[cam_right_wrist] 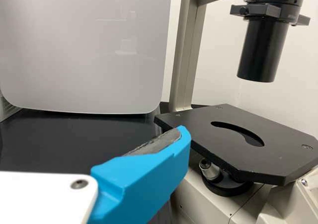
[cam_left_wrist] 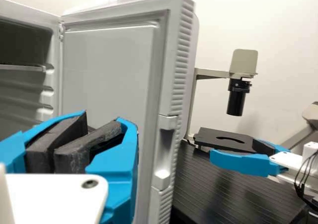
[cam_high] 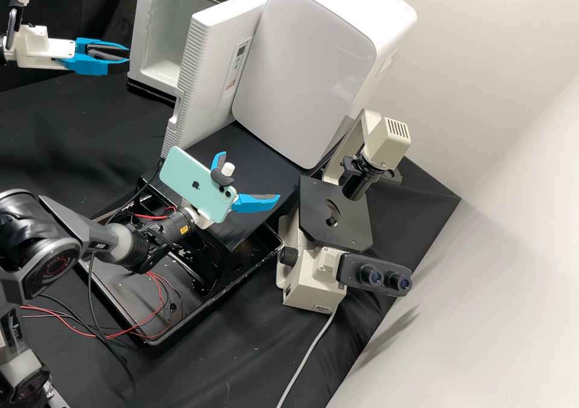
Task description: Open the incubator door
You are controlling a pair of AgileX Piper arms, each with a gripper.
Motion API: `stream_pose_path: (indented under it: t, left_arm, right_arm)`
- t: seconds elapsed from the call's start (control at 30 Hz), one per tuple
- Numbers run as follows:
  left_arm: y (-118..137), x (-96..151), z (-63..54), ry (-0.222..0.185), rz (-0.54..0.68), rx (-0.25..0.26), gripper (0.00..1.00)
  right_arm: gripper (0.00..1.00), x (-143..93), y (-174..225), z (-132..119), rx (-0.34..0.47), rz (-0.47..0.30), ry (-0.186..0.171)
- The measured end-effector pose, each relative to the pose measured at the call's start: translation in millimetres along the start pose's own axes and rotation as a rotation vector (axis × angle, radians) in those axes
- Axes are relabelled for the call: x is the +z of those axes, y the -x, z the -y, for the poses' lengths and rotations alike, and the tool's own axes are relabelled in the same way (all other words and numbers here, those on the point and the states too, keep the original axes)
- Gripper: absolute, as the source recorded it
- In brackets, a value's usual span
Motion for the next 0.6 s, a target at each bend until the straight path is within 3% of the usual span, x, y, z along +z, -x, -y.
stream_pose_path:
  t: [0.13,0.27,0.3,0.43,0.6]
  left_arm:
    - [4,-12,-6.4,0.031,-0.098,0.057,0.00]
    - [12,-32,-12.8,-0.005,-0.283,0.139,0.00]
    - [16,-39,-14.5,-0.027,-0.350,0.162,1.00]
    - [28,-60,-19.6,-0.097,-0.569,0.215,1.00]
    - [40,-79,-18.8,-0.135,-0.732,0.214,1.00]
  right_arm:
    - [1.00,0,0,0,0.000,0.000,0.000]
    - [1.00,0,0,0,0.000,0.000,0.000]
    - [1.00,0,0,0,0.000,0.000,0.000]
    - [1.00,0,0,0,0.000,0.000,0.000]
    - [1.00,0,0,0,0.000,0.000,0.000]
